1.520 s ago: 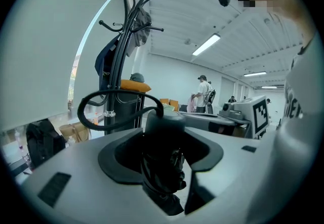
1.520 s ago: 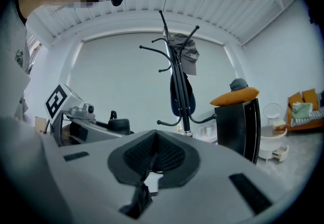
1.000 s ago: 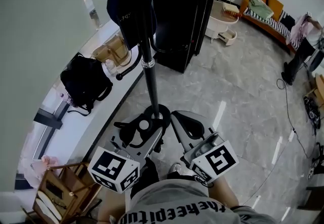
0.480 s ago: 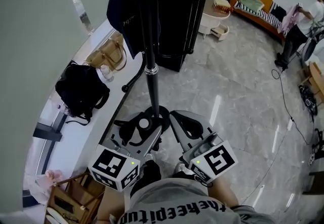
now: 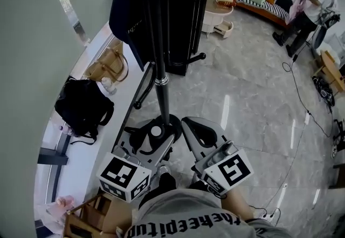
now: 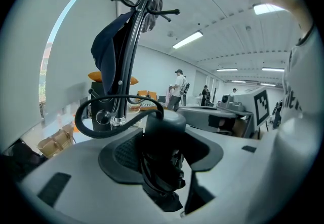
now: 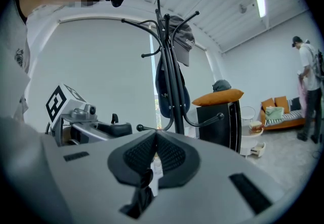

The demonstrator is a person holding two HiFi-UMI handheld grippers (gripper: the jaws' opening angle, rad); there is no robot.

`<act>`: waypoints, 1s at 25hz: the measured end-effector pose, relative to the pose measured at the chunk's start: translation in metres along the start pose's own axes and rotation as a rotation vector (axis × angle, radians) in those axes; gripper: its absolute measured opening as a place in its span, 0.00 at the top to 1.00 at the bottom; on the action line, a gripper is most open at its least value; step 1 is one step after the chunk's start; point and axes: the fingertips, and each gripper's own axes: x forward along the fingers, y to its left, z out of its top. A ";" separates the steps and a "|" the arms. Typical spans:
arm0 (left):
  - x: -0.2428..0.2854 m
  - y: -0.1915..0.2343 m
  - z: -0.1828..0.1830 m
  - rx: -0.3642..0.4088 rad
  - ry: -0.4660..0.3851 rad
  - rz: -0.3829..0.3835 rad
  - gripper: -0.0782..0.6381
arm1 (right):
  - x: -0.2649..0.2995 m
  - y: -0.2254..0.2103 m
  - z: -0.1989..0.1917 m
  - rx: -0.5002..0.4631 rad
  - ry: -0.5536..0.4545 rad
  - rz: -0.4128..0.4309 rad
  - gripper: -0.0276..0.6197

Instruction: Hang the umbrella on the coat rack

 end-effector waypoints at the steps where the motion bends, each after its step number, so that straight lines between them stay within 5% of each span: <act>1: 0.001 0.002 0.000 0.004 0.005 -0.010 0.57 | 0.001 0.000 0.000 0.001 -0.001 -0.012 0.94; 25: 0.031 0.023 -0.012 0.053 0.075 -0.214 0.57 | 0.007 -0.010 -0.006 -0.006 0.022 -0.229 0.94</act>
